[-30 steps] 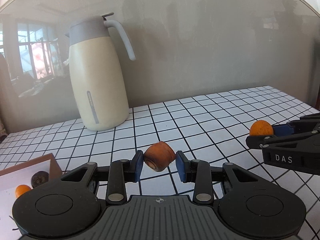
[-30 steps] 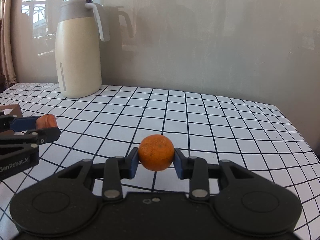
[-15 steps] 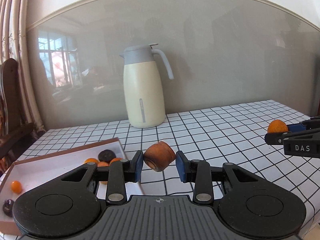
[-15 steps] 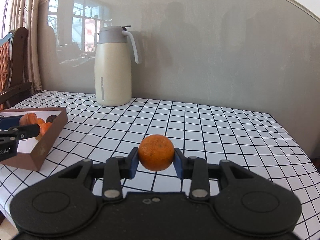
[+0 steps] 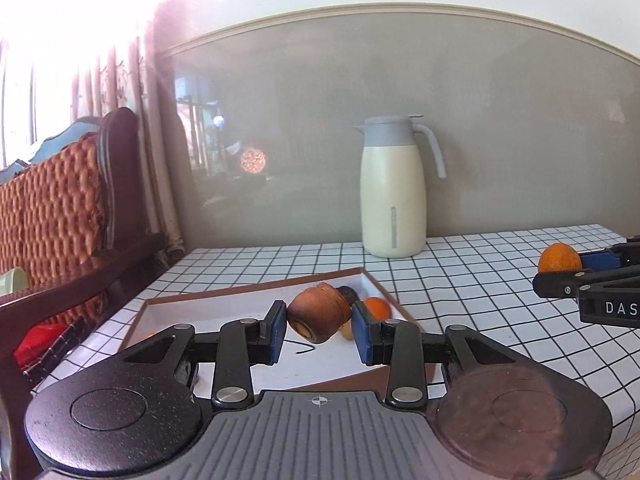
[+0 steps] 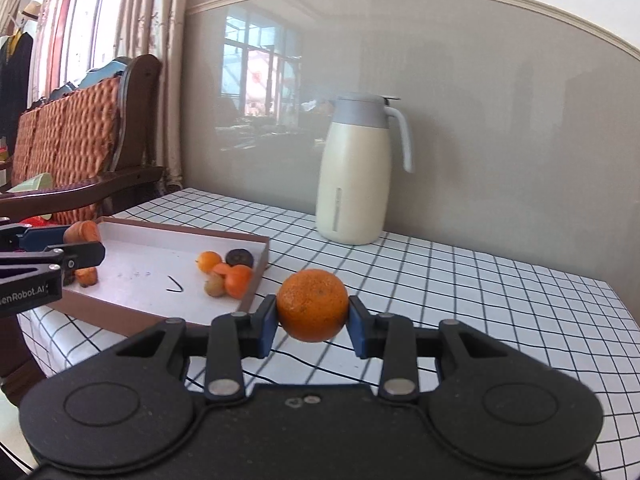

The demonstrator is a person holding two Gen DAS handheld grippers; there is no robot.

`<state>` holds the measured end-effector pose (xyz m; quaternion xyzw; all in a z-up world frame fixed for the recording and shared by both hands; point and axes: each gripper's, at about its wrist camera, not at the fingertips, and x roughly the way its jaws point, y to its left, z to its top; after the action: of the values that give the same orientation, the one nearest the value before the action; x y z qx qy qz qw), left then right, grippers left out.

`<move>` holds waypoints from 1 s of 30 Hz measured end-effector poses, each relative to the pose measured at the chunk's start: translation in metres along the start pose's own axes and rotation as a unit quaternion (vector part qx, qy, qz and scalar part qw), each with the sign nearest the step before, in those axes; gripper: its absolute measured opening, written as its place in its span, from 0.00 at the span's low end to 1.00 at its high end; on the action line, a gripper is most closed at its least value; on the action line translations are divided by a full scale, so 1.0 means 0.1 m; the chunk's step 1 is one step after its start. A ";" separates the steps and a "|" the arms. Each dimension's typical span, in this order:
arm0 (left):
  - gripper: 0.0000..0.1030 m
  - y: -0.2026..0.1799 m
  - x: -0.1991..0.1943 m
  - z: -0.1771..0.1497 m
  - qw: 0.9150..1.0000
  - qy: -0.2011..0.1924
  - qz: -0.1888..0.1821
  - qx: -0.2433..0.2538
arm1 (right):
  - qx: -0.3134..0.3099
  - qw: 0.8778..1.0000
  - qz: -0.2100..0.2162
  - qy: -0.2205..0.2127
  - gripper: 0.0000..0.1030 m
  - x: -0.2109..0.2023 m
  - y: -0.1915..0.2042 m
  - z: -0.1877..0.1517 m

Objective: Organize fruits
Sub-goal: 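Carry the orange and carrot chunk over the white box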

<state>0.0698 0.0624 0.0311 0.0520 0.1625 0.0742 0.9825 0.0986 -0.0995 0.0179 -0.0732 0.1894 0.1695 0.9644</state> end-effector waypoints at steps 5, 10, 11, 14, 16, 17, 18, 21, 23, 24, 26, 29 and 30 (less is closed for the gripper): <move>0.35 0.30 -0.04 -0.06 1.000 0.000 0.025 -0.014 | -0.023 0.999 0.033 -0.012 0.27 0.06 0.36 0.13; 0.35 0.57 -0.03 -0.12 0.998 0.001 0.051 -0.028 | -0.038 0.998 0.055 -0.018 0.27 0.19 0.59 0.24; 0.35 0.63 -0.04 -0.13 0.998 0.000 0.055 -0.031 | -0.041 0.997 0.059 -0.020 0.27 0.20 0.64 0.25; 0.35 0.76 -0.03 -0.16 0.997 0.000 0.069 -0.041 | -0.048 0.996 0.071 -0.024 0.27 0.26 0.77 0.29; 0.35 0.85 -0.01 -0.17 0.996 -0.001 0.077 -0.046 | -0.053 0.995 0.078 -0.027 0.27 0.30 0.85 0.32; 0.35 0.89 0.01 -0.18 0.996 -0.001 0.079 -0.048 | -0.056 0.995 0.081 -0.028 0.27 0.32 0.88 0.33; 0.35 0.92 0.03 -0.18 0.995 -0.002 0.082 -0.050 | -0.058 0.994 0.083 -0.030 0.27 0.34 0.90 0.35; 0.35 1.00 0.10 -0.17 0.994 -0.005 0.091 -0.054 | -0.063 0.994 0.084 -0.034 0.27 0.43 0.95 0.40; 0.35 1.06 0.16 -0.15 0.994 -0.008 0.097 -0.055 | -0.067 0.994 0.084 -0.036 0.27 0.49 0.97 0.44; 0.35 1.09 0.20 -0.13 0.993 -0.010 0.100 -0.057 | -0.069 0.993 0.085 -0.037 0.27 0.53 0.98 0.46; 0.35 1.14 0.27 -0.07 0.993 -0.014 0.104 -0.060 | -0.073 0.993 0.085 -0.041 0.27 0.62 1.01 0.50; 0.35 1.21 0.42 -0.01 0.992 -0.017 0.108 -0.060 | -0.077 0.993 0.085 -0.042 0.27 0.76 1.04 0.56; 0.35 1.22 0.49 0.01 0.992 -0.015 0.108 -0.059 | -0.077 0.993 0.084 -0.042 0.27 0.81 1.04 0.57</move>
<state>0.1005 0.1906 0.0325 0.0123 0.1364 0.1889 0.9724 0.1518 0.0335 0.0307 -0.1240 0.1403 0.2669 0.9453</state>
